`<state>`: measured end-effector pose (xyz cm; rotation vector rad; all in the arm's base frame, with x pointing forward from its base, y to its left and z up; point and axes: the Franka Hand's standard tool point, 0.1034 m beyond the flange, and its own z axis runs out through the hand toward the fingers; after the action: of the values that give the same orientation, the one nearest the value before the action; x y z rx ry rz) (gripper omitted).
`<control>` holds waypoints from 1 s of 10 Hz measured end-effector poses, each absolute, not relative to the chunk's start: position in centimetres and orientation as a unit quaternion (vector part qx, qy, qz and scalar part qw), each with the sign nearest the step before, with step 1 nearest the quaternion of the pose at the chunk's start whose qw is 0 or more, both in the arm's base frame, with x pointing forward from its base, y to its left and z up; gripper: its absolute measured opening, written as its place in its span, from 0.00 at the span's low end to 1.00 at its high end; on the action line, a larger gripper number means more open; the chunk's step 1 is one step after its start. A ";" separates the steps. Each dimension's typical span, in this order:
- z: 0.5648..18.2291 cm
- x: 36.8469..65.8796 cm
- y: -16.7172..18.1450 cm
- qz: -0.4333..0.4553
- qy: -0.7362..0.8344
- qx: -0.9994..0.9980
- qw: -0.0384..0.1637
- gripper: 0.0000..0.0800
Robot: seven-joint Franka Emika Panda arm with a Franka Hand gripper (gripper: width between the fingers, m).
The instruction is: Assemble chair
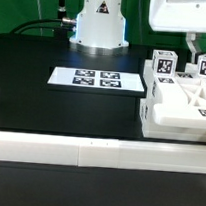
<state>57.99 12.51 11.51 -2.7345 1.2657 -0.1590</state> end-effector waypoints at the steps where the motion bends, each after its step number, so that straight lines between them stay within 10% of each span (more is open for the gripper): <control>1: 11.5 57.9 12.6 -0.039 0.458 -0.886 0.060 0.36; 5: 11.4 58.0 12.5 -0.027 0.540 -0.838 0.066 0.36; 6: 11.4 58.0 12.5 -0.029 0.515 -0.854 0.065 0.63; 10: 11.4 58.0 12.4 -0.036 0.422 -0.904 0.060 0.80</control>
Offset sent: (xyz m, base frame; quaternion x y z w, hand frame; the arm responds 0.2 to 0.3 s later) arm 0.0000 0.0000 0.0000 0.0000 0.0000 0.1296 0.9916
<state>58.04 12.42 11.42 -2.7362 1.2765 -0.1091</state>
